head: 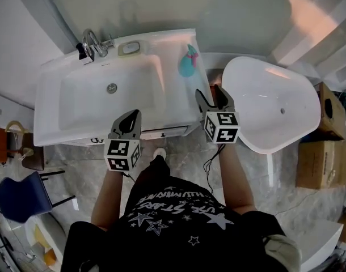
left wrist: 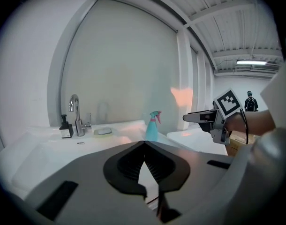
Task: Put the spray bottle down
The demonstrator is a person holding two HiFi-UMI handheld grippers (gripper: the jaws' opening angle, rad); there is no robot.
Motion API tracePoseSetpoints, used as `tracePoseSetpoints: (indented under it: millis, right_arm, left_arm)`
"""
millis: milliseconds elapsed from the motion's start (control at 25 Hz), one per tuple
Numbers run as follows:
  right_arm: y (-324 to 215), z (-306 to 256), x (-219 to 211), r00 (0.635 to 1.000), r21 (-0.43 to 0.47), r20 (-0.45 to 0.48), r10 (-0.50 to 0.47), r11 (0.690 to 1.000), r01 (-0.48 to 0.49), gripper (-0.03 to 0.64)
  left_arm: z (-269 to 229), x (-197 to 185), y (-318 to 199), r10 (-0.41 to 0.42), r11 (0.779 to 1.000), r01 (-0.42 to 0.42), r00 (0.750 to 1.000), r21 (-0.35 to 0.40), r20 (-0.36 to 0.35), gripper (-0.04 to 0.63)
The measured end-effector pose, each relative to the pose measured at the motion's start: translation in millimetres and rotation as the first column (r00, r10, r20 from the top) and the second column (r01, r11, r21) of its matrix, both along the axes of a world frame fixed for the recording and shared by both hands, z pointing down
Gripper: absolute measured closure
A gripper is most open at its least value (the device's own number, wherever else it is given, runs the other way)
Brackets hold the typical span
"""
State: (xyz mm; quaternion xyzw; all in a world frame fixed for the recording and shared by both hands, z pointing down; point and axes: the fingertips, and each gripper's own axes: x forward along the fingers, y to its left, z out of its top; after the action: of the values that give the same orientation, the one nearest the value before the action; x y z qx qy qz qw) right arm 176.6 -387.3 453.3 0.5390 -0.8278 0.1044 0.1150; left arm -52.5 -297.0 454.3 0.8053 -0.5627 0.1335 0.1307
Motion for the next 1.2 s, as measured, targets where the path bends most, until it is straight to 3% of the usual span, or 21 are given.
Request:
tracePoseSetpoints:
  millis: [160, 440, 640, 1000, 1200]
  right_arm:
    - [43, -8, 12, 1.0, 0.01, 0.018, -0.008, 1.0, 0.008, 0.338]
    - [116, -2, 26, 0.998, -0.003, 0.067, -0.011, 1.0, 0.012, 0.477]
    - [163, 13, 23, 0.996, -0.037, 0.085, -0.017, 0.999, 0.02, 0.591]
    - [218, 27, 8, 0.997, -0.07, 0.061, -0.036, 0.997, 0.04, 0.604]
    - [253, 37, -21, 0.998, -0.094, 0.037, -0.047, 0.994, 0.051, 0.604]
  left_arm:
    - [-7, 17, 40, 0.0, 1.0, 0.0, 1.0, 0.022, -0.005, 0.58]
    - [-8, 32, 118, -0.019, 1.0, 0.019, 1.0, 0.024, -0.001, 0.58]
    - [7, 28, 173, -0.048, 0.999, 0.048, 0.999, -0.021, -0.001, 0.58]
    - [19, 15, 229, -0.056, 0.997, 0.056, 0.998, -0.049, -0.016, 0.58]
    - [28, -12, 267, -0.06, 0.995, 0.058, 0.998, -0.078, -0.027, 0.58]
